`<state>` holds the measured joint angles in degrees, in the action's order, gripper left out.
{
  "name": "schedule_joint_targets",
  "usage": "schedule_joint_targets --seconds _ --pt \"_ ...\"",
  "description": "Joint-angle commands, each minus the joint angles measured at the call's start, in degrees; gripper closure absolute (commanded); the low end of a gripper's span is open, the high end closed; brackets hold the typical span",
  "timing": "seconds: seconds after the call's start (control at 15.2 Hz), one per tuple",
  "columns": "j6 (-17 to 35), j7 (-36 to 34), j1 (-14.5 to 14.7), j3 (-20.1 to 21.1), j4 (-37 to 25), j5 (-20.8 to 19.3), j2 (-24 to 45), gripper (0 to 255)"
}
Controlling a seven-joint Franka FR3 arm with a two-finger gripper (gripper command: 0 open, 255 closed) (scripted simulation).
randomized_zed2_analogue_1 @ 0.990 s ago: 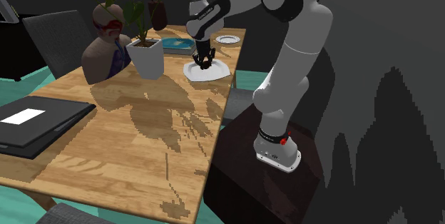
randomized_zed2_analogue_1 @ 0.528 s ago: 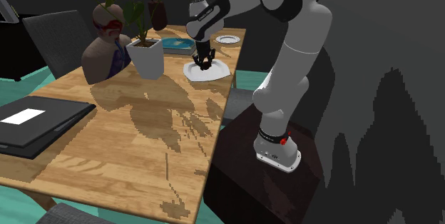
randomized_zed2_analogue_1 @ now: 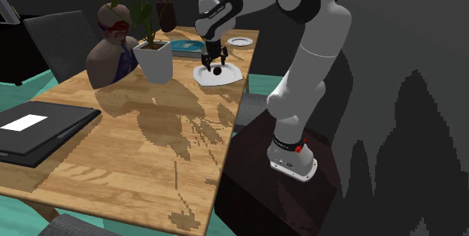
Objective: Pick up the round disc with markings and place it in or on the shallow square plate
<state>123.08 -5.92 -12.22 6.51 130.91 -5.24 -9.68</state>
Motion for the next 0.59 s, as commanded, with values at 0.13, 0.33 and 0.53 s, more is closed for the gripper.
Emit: schedule_joint_targets --seconds 0.13,0.33,0.53 --pt "-5.28 0.51 0.17 0.02 -3.19 0.54 -2.06 0" --pt "-5.28 0.51 0.17 0.02 -3.19 0.54 -2.06 0" --pt "-5.28 0.51 0.17 0.02 -3.19 0.54 -2.06 0"
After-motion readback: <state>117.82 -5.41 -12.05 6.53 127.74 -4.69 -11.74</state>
